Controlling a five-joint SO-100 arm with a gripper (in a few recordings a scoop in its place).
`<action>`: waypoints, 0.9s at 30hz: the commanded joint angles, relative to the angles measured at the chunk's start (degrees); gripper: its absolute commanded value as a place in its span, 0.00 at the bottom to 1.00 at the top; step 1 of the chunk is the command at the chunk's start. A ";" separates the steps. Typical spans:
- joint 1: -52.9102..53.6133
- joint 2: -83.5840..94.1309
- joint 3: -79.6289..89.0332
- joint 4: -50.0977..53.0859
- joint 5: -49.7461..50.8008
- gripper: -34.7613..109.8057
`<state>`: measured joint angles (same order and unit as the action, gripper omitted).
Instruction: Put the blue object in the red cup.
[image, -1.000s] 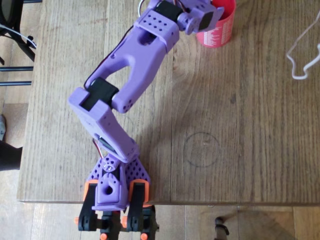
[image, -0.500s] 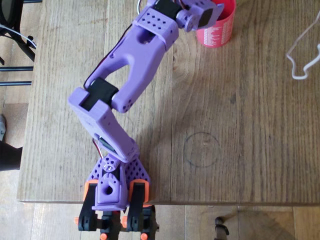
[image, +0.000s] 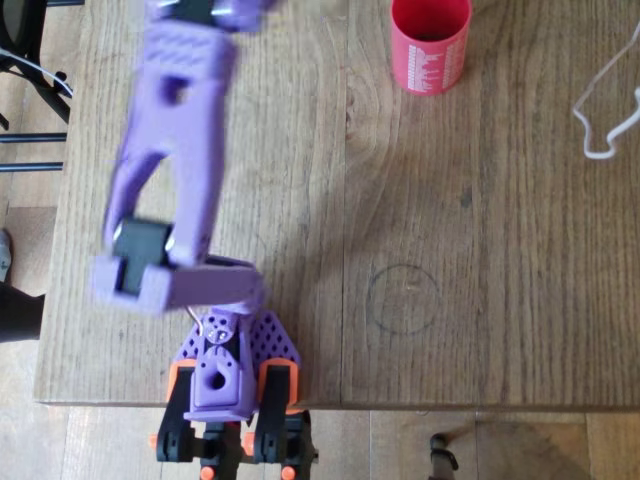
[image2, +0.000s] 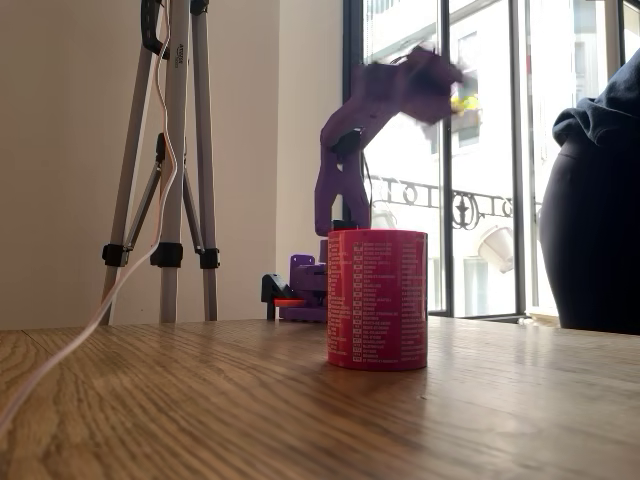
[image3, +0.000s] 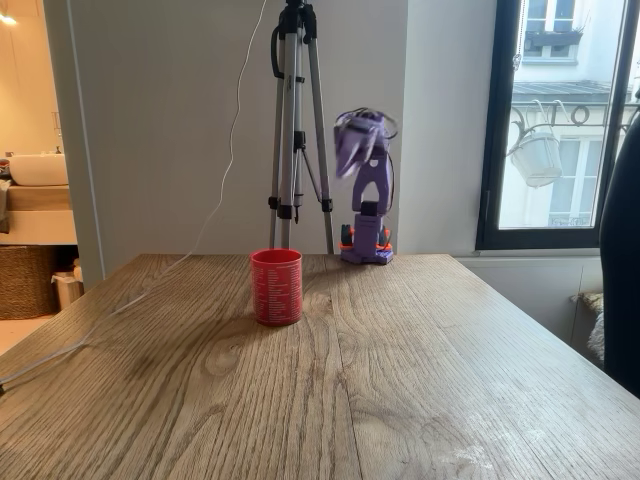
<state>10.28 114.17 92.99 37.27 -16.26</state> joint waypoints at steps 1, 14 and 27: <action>-7.73 19.34 4.39 0.00 1.41 0.24; -22.94 34.98 33.57 7.82 8.26 0.24; -21.53 56.51 73.04 13.45 11.51 0.24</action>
<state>-12.30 160.66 160.31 45.18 -5.36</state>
